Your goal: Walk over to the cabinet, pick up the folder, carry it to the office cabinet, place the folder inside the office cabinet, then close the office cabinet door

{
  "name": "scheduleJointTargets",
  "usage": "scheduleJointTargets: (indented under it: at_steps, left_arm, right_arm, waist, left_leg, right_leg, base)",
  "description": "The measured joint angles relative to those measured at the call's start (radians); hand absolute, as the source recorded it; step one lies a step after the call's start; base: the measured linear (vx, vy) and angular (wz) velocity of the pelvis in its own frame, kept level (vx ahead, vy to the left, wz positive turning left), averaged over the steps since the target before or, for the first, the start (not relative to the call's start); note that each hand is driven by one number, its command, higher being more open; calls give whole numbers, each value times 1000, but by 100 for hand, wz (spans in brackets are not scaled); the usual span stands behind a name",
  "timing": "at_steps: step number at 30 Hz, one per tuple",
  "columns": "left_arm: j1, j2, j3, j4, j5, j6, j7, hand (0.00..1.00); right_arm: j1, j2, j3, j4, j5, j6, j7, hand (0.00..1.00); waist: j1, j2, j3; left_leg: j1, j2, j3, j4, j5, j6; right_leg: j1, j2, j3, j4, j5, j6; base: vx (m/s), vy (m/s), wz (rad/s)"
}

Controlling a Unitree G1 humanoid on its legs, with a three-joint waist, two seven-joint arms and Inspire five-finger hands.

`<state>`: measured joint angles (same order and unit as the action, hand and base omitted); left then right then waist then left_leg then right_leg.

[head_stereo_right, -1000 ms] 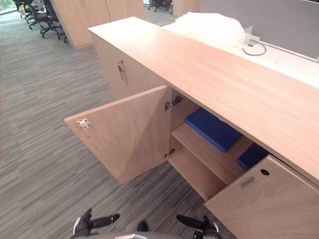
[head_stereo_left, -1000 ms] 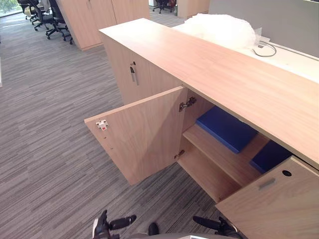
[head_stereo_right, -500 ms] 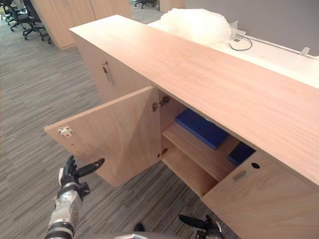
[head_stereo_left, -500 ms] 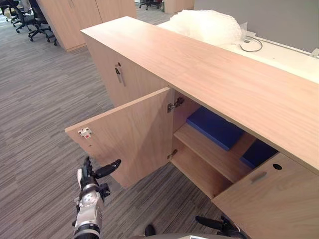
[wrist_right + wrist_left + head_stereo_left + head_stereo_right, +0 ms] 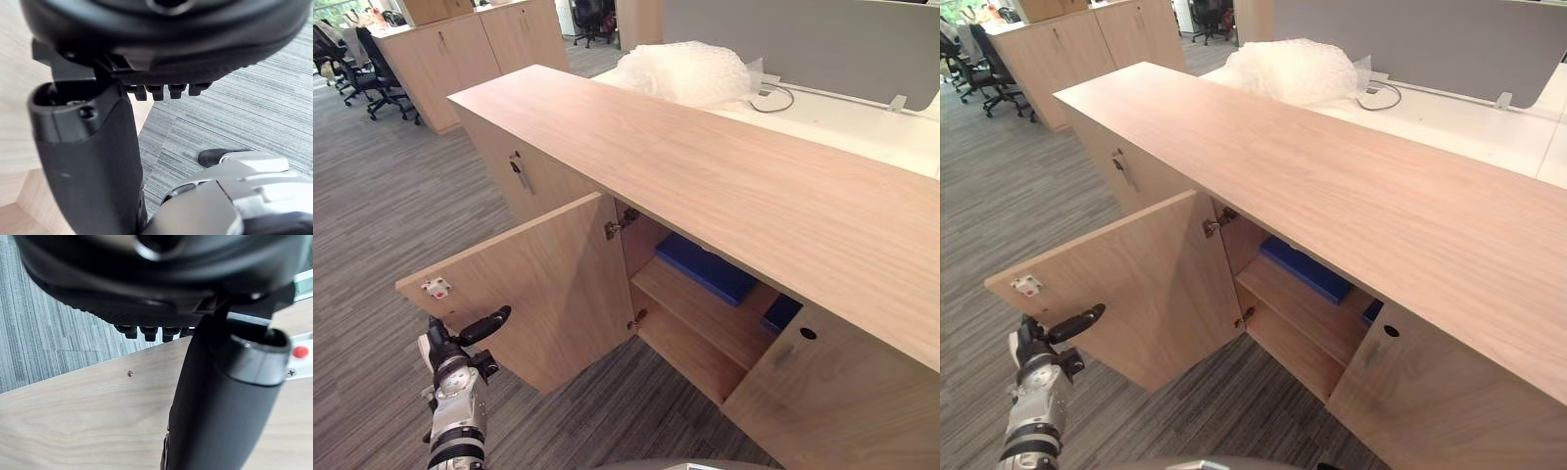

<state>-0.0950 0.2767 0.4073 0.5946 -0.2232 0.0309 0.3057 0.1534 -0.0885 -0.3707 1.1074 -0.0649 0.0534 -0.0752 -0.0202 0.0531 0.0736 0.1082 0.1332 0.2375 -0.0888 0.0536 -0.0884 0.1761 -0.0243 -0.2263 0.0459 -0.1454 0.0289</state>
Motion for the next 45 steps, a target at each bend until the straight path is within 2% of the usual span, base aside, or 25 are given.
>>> scheduleJointTargets:
  at_steps: [1,5,9,12,13,17,19,20,22,25,26,28,30,31,32,34,36,39,41,43,45]
  left_arm:
    - [-1,17,-24,-1,9,0,0,100]
    - [11,72,-138,-3,69,0,-9,100]
    - [94,163,-273,-62,107,0,-56,100]
    - [151,254,-400,-135,107,0,-112,100]
    - [193,310,-466,-192,107,0,-139,100]
    - [297,458,-596,-363,129,1,-198,100]
    - [378,564,-631,-504,191,2,-293,100]
    - [401,586,-631,-540,198,2,-322,100]
    - [480,631,-617,-678,203,2,-438,100]
    - [555,586,-587,-807,262,0,-519,100]
    - [558,563,-588,-821,295,-6,-516,100]
    - [557,474,-591,-858,410,-70,-472,100]
    - [535,374,-626,-987,544,-180,-393,100]
    - [525,359,-640,-1025,572,-208,-372,100]
    - [495,342,-674,-1087,620,-260,-353,100]
    - [449,310,-790,-1134,649,-333,-306,100]
    - [390,229,-900,-1136,648,-350,-283,100]
    - [328,149,-995,-1122,647,-352,-269,100]
    - [290,127,-1065,-1067,647,-358,-254,100]
    - [264,94,-1148,-937,648,-357,-262,100]
    - [265,69,-1180,-826,652,-353,-277,100]
  right_arm:
    - [2,4,0,0,0,-1,0,100]
    - [15,11,2,0,1,-10,2,100]
    - [24,13,1,2,29,-22,8,100]
    - [34,12,2,4,28,-34,12,100]
    - [35,11,2,8,28,-35,20,100]
    - [36,4,6,24,28,-39,31,100]
    - [36,-11,26,39,29,-41,44,100]
    - [36,-17,38,39,28,-42,46,100]
    - [35,-26,41,43,28,-43,65,100]
    - [35,-26,41,44,28,-45,77,100]
    - [35,-26,41,44,28,-46,77,100]
    - [32,-24,43,45,27,-55,77,100]
    - [32,-4,59,51,28,-59,74,100]
    - [31,2,62,54,27,-61,72,100]
    - [30,6,74,63,28,-68,69,100]
    - [18,4,81,68,28,-75,61,100]
    - [17,-1,81,68,29,-78,51,100]
    - [16,-4,82,69,29,-79,41,100]
    - [16,-5,88,71,29,-77,39,100]
    - [13,-5,89,71,29,-77,32,100]
    - [11,-4,88,71,32,-77,24,100]
  waist:
    - [7,-12,-7]
    - [22,-30,-17]
    - [30,-32,-18]
    - [57,-34,-19]
    - [67,-34,-19]
    - [81,-34,-19]
    - [112,-32,-19]
    - [115,-31,-19]
    - [124,-31,-20]
    - [125,-31,-20]
    - [125,-31,-20]
    - [123,-36,-22]
    - [110,-58,-36]
    - [103,-65,-42]
    - [91,-74,-48]
    - [62,-70,-50]
    - [46,-62,-55]
    - [34,-55,-56]
    - [30,-51,-58]
    - [12,-50,-59]
    - [4,-51,-59]
  left_leg:
    - [0,-4,1,0,0,0]
    - [-4,-21,1,0,0,0]
    - [-17,-38,1,0,3,5]
    - [-24,-54,-9,0,9,15]
    - [-28,-63,-22,0,13,22]
    - [-44,-85,-57,0,23,40]
    - [-48,-99,-62,0,22,54]
    - [-49,-103,-63,0,22,55]
    - [-59,-117,-65,0,25,67]
    - [-72,-131,-64,0,27,81]
    - [-74,-133,-64,-1,27,82]
    - [-77,-138,-63,-3,30,86]
    - [-81,-139,-58,-4,31,86]
    - [-81,-139,-58,-4,31,86]
    - [-79,-139,-57,-4,32,83]
    - [-80,-139,-56,-5,33,83]
    - [-80,-139,-53,-5,32,84]
    - [-73,-134,-51,-5,34,87]
    - [-60,-129,-50,-5,34,87]
    - [-52,-117,-45,-5,31,82]
    - [-45,-103,-23,-5,25,73]
  right_leg:
    - [-1,-4,4,0,1,-1]
    - [-6,-22,3,4,1,-1]
    - [-22,-46,3,11,2,4]
    - [-23,-60,-9,12,3,17]
    - [-22,-68,-19,15,1,24]
    - [-22,-88,-50,22,-2,41]
    - [-21,-102,-55,23,4,54]
    - [-21,-106,-57,22,6,57]
    - [-21,-114,-64,12,20,66]
    - [-24,-125,-63,-4,38,67]
    - [-24,-126,-63,-6,40,66]
    - [-25,-130,-61,-7,45,68]
    - [-27,-131,-53,-7,47,68]
    - [-27,-131,-52,-7,47,68]
    - [-26,-131,-50,-6,46,68]
    - [-32,-132,-46,-4,46,68]
    - [-34,-132,-42,-2,47,68]
    - [-33,-127,-41,-5,47,69]
    - [-22,-121,-42,-8,43,63]
    - [-17,-110,-37,-11,37,54]
    - [-20,-99,-15,-17,36,51]
  base:
    - [-11,19,-6]
    - [-20,49,3]
    - [-41,78,3]
    - [-55,63,15]
    - [-75,62,29]
    - [-64,56,31]
    - [-67,92,15]
    - [-67,94,11]
    - [-73,85,11]
    - [-88,93,5]
    - [-84,68,8]
    - [-82,56,3]
    - [-60,31,-7]
    - [-28,7,-7]
    - [-10,-2,-5]
    - [-7,-1,-7]
    - [2,4,-6]
    - [21,-19,-3]
    - [35,-58,-5]
    - [24,-65,-10]
    - [30,-77,-34]
